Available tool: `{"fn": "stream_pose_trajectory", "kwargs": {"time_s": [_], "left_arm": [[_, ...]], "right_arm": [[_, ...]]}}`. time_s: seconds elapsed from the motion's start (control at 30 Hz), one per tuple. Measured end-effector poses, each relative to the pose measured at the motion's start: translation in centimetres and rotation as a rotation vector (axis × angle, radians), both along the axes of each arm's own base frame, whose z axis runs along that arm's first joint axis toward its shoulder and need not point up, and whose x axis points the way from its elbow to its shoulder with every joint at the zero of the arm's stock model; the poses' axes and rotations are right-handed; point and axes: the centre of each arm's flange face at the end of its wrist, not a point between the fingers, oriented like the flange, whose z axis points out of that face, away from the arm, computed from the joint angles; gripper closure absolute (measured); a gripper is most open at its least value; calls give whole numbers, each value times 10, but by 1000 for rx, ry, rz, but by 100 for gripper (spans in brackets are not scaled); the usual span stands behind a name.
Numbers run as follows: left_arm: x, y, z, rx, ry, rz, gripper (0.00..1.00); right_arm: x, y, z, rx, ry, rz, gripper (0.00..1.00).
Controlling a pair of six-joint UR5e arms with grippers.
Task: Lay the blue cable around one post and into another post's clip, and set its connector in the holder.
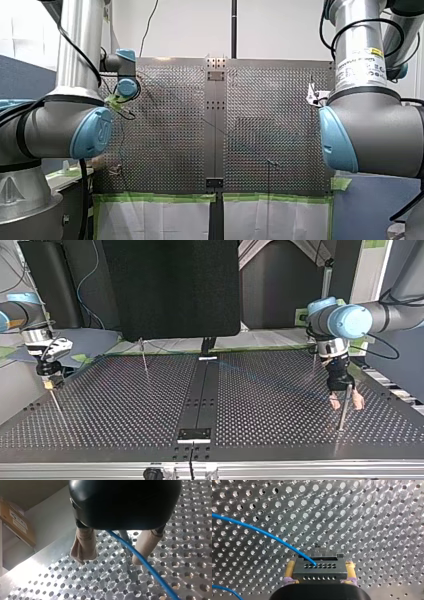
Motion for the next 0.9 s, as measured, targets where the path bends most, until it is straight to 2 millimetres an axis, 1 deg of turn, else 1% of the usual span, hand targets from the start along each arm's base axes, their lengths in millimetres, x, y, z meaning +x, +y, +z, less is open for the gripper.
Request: {"fn": "stream_pose_trajectory", "kwargs": {"time_s": [0.9], "left_arm": [[0, 2, 0, 0, 0, 3, 0]], "right_arm": [[1, -1, 0, -9, 4, 4, 100]]}}
